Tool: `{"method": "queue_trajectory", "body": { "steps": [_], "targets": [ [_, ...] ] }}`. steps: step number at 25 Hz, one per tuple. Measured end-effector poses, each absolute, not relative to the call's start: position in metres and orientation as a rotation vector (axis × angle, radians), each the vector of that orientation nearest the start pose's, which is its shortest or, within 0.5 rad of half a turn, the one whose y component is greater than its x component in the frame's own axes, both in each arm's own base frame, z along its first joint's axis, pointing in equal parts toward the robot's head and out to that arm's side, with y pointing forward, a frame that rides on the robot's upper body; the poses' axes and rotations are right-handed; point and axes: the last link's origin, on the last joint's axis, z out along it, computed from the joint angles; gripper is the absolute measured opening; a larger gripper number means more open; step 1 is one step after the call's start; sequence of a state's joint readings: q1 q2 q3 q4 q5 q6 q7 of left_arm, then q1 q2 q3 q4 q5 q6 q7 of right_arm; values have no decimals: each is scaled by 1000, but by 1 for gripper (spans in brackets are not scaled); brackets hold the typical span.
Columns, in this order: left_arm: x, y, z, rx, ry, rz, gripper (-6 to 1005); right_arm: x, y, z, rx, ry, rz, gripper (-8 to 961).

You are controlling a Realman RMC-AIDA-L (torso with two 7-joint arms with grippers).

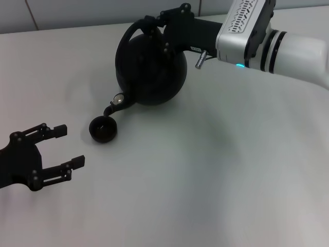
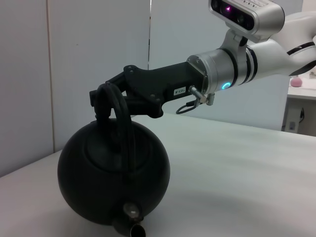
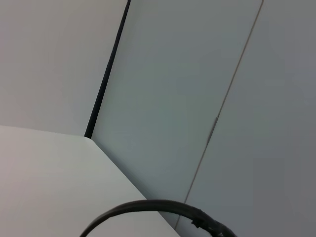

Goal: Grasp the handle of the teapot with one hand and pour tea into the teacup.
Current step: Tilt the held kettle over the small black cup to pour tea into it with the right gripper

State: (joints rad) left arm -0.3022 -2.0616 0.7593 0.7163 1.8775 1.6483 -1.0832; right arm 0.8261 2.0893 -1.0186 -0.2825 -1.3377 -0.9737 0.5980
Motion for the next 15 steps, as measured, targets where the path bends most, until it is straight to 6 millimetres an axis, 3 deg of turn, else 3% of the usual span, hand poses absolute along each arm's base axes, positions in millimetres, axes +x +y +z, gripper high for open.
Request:
{"method": "queue_trajectory", "body": {
  "steps": [15],
  "targets": [
    [-304, 272, 15, -2683, -374, -696, 804, 181, 427, -57, -2375, -137, 535, 109]
  ]
}}
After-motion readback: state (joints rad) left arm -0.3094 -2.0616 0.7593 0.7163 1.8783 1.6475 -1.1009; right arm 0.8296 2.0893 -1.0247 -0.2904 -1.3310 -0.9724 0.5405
